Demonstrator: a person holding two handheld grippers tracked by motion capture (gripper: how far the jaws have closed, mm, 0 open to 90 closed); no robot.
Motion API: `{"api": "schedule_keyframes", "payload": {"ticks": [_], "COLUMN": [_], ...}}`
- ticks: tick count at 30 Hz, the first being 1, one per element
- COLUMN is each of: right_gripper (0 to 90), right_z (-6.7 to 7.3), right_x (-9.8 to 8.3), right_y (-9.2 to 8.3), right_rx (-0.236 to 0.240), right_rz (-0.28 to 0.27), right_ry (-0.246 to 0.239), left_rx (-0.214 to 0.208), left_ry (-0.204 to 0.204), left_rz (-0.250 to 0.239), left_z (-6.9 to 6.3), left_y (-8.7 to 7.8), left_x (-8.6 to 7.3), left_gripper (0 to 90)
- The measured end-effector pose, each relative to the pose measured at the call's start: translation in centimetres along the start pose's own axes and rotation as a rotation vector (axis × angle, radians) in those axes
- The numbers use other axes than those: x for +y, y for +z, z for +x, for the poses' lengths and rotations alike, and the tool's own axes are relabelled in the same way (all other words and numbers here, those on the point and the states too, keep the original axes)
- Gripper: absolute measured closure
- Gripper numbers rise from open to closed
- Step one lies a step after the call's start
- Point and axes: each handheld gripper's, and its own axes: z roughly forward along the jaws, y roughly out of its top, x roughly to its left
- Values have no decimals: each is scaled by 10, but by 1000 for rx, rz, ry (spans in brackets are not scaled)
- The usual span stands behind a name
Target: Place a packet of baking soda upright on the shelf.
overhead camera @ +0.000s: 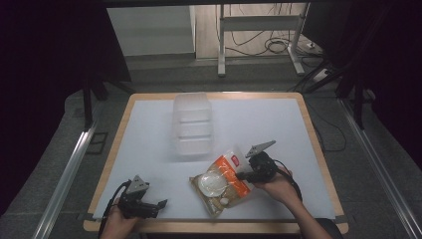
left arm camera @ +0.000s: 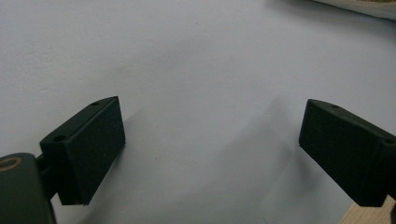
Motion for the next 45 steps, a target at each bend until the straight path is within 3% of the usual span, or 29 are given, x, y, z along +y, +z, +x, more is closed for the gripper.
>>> {"api": "schedule_keyframes", "payload": {"ticks": [3, 8, 15, 23, 34, 45], "right_gripper": [882, 888, 890, 891, 891, 892], "right_z": [2, 7, 17, 30, 34, 23], "right_x": [0, 3, 17, 40, 61, 71], "right_y": [-1, -2, -20, -35, -61, -82], "right_rx": [13, -15, 15, 41, -31, -146], "right_rz": [2, 12, -69, -92, -98, -105], "right_ry": [-8, -29, -44, -94, -141, -166], "left_rx": [1, 1, 1, 1, 2, 2], "left_ry": [1, 3, 2, 5, 2, 2], "left_rz": [1, 1, 1, 1, -2, -2], "left_z": [0, 0, 0, 0, 0, 0], "left_y": [0, 0, 0, 0, 0, 0], "left_x": [0, 0, 0, 0, 0, 0], "left_gripper": [70, 70, 71, 71, 71, 71]}}
